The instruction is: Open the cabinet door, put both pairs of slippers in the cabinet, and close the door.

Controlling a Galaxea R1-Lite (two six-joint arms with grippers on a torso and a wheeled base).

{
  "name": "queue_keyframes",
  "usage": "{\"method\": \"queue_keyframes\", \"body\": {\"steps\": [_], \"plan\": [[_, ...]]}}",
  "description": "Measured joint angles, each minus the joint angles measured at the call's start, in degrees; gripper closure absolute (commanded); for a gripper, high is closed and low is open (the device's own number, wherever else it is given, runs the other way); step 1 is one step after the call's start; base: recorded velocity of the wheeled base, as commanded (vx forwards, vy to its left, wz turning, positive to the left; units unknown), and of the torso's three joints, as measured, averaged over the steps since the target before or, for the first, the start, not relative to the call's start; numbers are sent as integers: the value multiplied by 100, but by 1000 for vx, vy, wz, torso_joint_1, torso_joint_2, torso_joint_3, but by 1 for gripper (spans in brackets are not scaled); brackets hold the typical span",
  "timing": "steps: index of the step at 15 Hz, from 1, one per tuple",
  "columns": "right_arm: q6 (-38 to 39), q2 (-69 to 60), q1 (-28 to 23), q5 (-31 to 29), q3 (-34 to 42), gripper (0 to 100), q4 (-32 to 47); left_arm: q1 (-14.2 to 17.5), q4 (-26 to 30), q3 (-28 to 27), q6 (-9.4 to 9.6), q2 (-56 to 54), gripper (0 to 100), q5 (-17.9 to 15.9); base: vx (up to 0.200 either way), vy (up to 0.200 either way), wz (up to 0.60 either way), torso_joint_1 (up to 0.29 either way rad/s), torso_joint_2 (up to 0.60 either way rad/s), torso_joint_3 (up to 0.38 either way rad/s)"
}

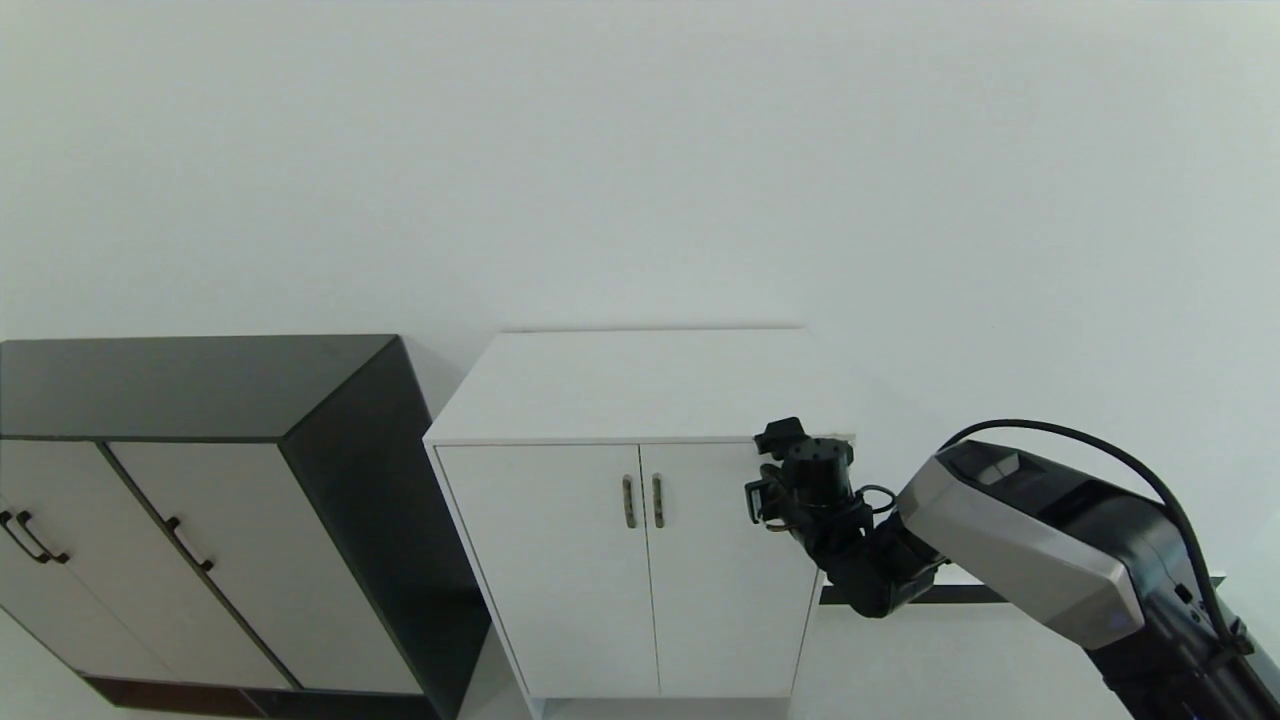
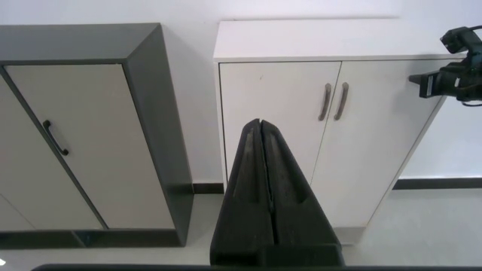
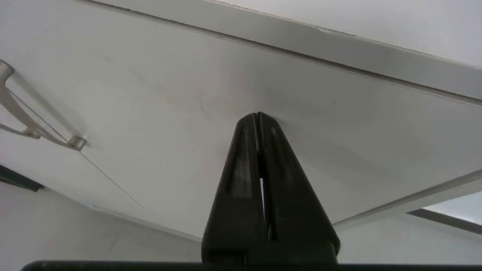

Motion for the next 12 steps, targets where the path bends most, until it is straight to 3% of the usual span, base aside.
{"method": "queue_keyframes", "body": {"steps": [3,6,9,12], "plan": [[0,12,-7,-2,-11,100,-18,2,0,0,-2,0,100,0,0,0,0,0,0,0],[7,-129,-11,-27,435,100,-252,0,0,0,-2,0,100,2,0,0,0,0,0,0],[10,-575,0,-101,1449,100,-767,-5,0,0,-18,0,100,2,0,0,0,0,0,0],[-4,-1474,-124,-288,3217,100,-1525,0,0,0,-29,0,100,5,0,0,0,0,0,0]]}}
